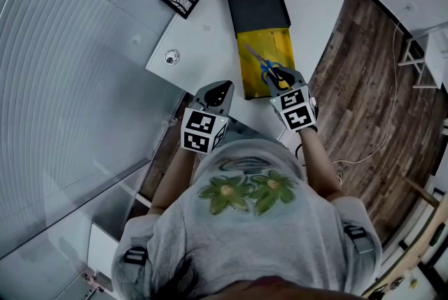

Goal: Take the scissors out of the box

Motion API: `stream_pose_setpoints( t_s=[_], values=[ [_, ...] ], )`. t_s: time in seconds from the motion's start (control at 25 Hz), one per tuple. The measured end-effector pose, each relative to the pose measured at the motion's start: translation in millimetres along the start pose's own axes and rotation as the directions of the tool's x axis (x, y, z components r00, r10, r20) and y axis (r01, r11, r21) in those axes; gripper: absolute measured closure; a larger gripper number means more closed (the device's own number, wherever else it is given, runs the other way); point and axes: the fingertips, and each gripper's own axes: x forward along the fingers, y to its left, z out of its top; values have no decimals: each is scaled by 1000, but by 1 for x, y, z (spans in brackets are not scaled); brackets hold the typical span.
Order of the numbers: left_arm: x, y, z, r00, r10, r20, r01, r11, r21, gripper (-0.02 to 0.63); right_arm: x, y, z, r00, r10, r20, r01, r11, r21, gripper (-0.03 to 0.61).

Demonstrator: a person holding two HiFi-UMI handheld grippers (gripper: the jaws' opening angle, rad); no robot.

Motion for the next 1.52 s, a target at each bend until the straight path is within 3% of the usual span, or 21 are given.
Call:
stream_pose_setpoints(
  t_s=[0.96, 1.52],
  values=[
    [-7, 0, 9, 1000, 0, 18, 0, 1000, 18, 607, -57, 14, 30, 990, 17, 142, -22, 999, 38, 492],
    [-12, 9, 4, 1000, 7, 28, -7, 1000, -13, 606, -64, 21, 36, 989, 15, 150, -19, 999, 29, 492]
  ],
)
